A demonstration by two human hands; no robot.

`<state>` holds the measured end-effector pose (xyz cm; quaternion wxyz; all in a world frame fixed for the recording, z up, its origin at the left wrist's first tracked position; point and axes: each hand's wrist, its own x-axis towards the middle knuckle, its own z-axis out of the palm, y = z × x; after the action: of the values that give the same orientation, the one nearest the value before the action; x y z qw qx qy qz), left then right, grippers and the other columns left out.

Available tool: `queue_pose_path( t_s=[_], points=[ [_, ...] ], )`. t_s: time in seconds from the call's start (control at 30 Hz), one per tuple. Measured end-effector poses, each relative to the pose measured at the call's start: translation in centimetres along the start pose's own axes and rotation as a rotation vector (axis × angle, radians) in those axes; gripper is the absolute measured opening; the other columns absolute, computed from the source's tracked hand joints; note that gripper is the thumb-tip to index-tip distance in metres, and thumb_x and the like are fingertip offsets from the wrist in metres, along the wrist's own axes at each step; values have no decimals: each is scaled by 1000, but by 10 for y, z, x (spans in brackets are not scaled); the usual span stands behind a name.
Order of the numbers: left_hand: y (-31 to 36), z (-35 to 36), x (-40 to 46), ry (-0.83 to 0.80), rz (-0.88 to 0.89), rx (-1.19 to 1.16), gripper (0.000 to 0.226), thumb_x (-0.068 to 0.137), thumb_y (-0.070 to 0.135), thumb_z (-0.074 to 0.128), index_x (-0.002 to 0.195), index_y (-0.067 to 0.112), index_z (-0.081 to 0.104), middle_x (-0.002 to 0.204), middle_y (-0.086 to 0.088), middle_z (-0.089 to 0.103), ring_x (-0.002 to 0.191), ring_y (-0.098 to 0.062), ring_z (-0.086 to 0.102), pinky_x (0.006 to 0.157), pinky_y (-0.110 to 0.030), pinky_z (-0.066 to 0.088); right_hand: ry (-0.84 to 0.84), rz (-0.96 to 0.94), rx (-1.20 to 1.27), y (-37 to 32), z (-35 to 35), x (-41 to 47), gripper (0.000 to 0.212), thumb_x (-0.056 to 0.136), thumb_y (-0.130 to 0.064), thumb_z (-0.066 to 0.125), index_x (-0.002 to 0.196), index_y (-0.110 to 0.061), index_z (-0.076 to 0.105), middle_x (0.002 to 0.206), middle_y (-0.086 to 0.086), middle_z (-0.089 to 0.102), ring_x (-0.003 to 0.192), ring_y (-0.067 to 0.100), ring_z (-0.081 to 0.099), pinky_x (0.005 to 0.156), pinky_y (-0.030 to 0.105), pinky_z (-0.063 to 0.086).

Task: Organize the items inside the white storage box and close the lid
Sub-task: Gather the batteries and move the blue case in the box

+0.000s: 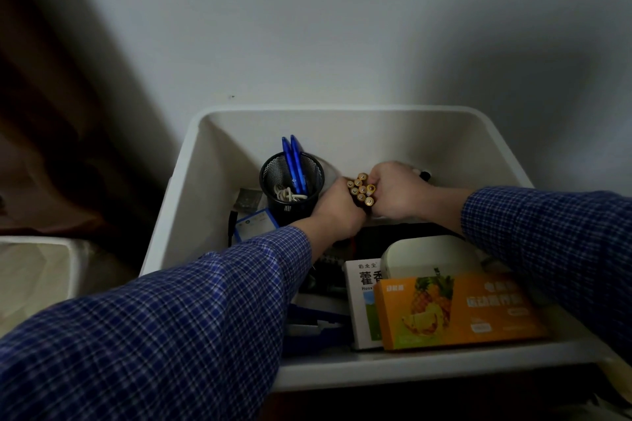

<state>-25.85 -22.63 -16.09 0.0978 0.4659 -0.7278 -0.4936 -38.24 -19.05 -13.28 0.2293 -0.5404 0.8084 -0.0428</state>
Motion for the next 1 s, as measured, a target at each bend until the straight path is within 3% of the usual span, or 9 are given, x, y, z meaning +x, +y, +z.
queue_pose_path(
  t_s=[0.2, 0.3, 0.43, 0.63, 1.0],
  points=[
    [1, 0, 1, -22, 19, 25, 32, 86, 7, 64, 117, 1, 61, 112, -17, 68, 108, -31, 64, 97, -43, 52, -23, 47, 111, -2, 5, 6, 15, 79, 3, 64, 93, -2, 66, 94, 22, 67, 96, 33, 68, 73, 34, 52],
    [1, 0, 1, -16, 30, 36, 27, 85, 7, 63, 112, 3, 63, 106, -15, 70, 103, -30, 66, 94, -42, 54, -39, 41, 120, -3, 8, 6, 13, 80, 4, 62, 87, -7, 62, 98, 24, 65, 97, 31, 65, 71, 27, 43],
    [2, 0, 1, -6, 37, 65, 18, 84, 7, 62, 101, 6, 69, 99, -13, 72, 97, -28, 68, 89, -40, 56, -6, 46, 59, -1, 9, 6, 25, 80, -4, 67, 67, -18, 50, 73, 4, 56, 79, 24, 57, 57, 20, 35],
    [4, 1, 0, 8, -3, 57, 24, 83, 1, 58, 105, 5, 65, 102, -15, 70, 99, -29, 67, 89, -41, 56, -4, -16, 52, 2, 8, 5, 18, 80, -5, 69, 81, -16, 56, 86, 9, 64, 87, 26, 63, 68, 24, 41],
    [15, 6, 0, 43, -29, 263, 19, 89, 3, 52, 104, 3, 65, 111, -19, 68, 105, -34, 64, 88, -38, 54, 19, 25, -16, 3, 8, 6, 6, 81, -7, 65, 80, -10, 60, 81, 9, 60, 76, 25, 58, 55, 20, 36]
  ],
)
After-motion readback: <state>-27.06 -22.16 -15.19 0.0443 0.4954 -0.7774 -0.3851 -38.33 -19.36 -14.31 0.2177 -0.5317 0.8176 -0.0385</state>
